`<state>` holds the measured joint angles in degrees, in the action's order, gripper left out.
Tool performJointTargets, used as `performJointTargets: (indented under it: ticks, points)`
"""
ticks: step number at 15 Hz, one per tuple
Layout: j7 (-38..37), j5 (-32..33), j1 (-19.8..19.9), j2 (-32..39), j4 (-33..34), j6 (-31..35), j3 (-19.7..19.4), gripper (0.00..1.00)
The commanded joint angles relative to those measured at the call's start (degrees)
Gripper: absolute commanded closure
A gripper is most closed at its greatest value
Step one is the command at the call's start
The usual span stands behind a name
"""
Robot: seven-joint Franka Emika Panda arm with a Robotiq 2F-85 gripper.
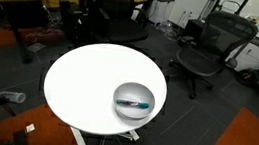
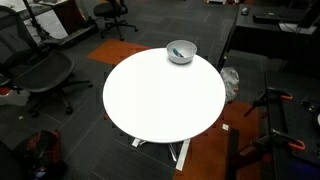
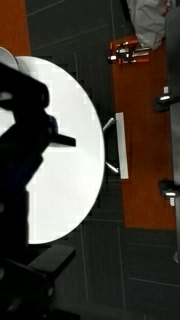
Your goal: Pick up the pen from the bowl and put it on the table.
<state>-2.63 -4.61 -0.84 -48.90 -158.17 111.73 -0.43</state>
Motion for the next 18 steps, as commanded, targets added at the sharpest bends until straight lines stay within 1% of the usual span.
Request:
performJointTargets:
  ticks: [1, 10, 14, 18]
  points:
    - [0.2, -0.2, 0.3, 0.0, 0.1, -0.2, 0.2, 0.0]
    - [-0.2, 0.5, 0.7, 0.7, 0.5, 0.0, 0.6, 0.0]
    - [-1.1, 2.9, 3.5, 6.0, 3.8, 3.0, 0.2, 0.0]
    - [-2.5, 7.0, 7.4, 13.2, 8.2, 8.8, 0.0, 0.0]
